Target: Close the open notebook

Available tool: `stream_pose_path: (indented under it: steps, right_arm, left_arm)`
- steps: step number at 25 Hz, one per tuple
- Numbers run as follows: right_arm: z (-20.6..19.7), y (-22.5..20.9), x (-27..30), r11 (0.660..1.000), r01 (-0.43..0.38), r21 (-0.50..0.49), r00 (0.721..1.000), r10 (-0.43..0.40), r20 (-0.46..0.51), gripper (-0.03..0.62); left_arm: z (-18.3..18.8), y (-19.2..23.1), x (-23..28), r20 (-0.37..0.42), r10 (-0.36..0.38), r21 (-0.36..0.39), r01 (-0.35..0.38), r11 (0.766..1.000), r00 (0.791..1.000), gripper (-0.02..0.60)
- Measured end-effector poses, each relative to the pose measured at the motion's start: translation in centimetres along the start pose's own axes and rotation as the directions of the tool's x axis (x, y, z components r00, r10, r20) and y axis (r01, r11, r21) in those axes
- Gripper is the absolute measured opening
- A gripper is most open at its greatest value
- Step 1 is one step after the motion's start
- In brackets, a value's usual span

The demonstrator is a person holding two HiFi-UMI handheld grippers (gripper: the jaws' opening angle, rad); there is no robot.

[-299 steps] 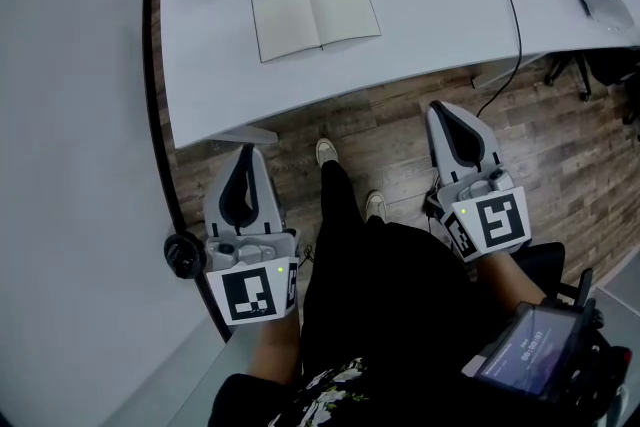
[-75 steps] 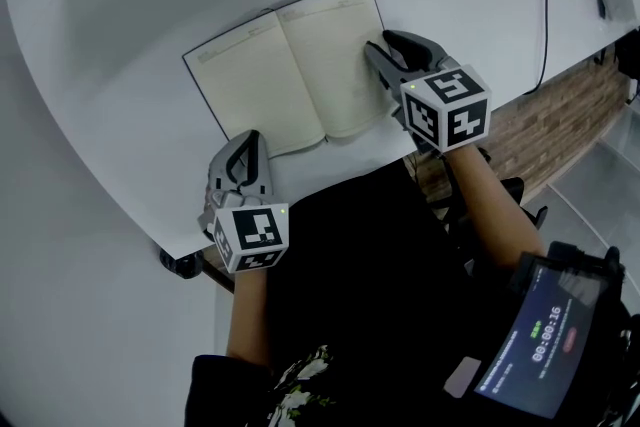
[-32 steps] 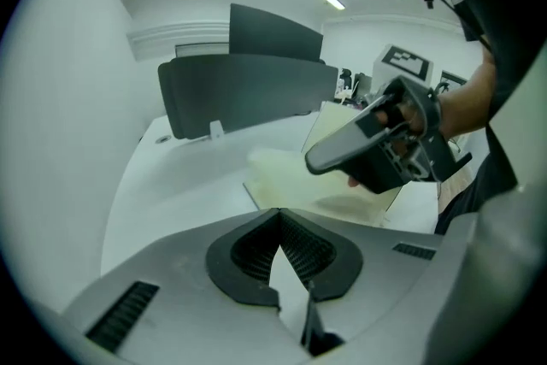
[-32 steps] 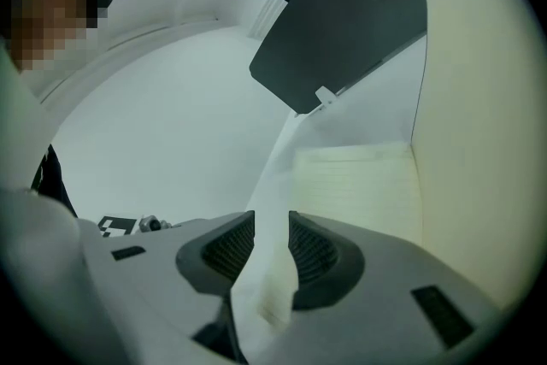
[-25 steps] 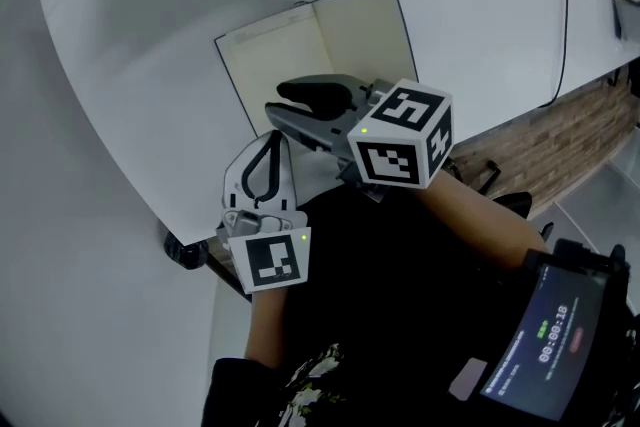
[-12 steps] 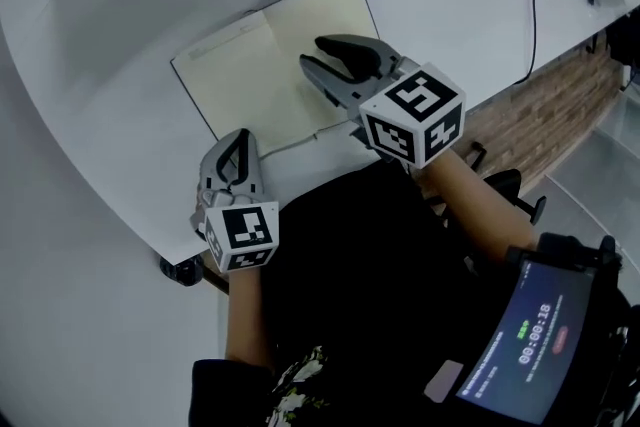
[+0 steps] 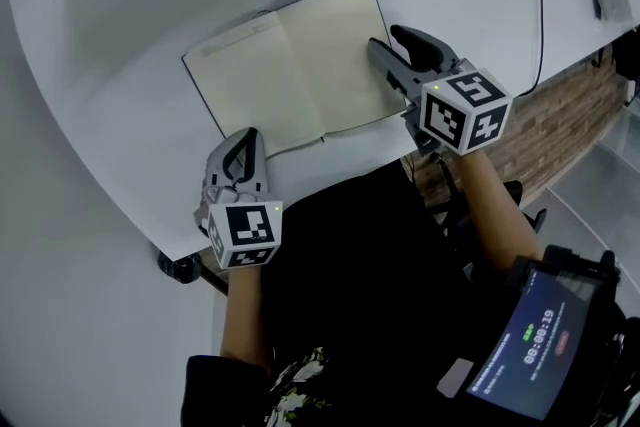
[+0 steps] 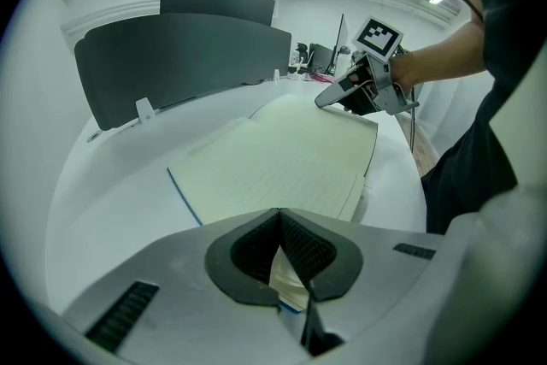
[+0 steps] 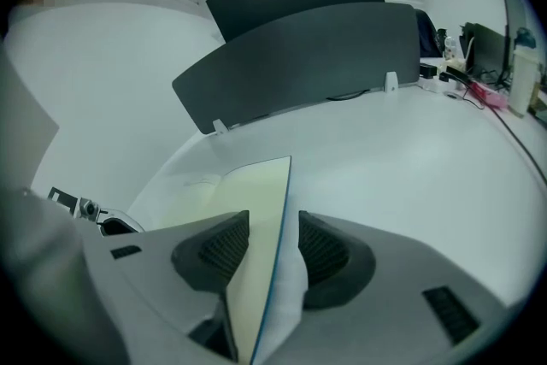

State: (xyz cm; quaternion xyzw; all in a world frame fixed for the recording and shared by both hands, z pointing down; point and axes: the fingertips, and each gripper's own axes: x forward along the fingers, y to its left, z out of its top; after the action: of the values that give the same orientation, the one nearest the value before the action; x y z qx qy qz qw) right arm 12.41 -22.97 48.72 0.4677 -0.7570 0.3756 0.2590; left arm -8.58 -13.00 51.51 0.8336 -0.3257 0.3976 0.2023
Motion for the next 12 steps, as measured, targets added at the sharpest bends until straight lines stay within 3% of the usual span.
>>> stream_pose_path:
  steps: [6,9,12]
  right_arm:
    - [-0.7,-0.8,0.0,0.985,-0.072,0.16,0.997,0.076,-0.024,0.21]
    - [-0.8,-0.6,0.0,0.948,-0.138,0.287,0.988,0.154,-0.032,0.143]
    - [0.2,-0.3,-0.6,0.932,-0.161,0.324,0.984,0.175,-0.015,0.118]
  left_arm:
    - [0.0,0.0,0.3,0.006,0.004,0.003,-0.004,1.0,1.0,0.006]
    - [-0.1,-0.1,0.3,-0.003,0.009,0.002,-0.009,1.0,1.0,0.006]
    - [-0.4,0.0,0.0,-0.019,0.015,0.0,-0.015,1.0,1.0,0.006]
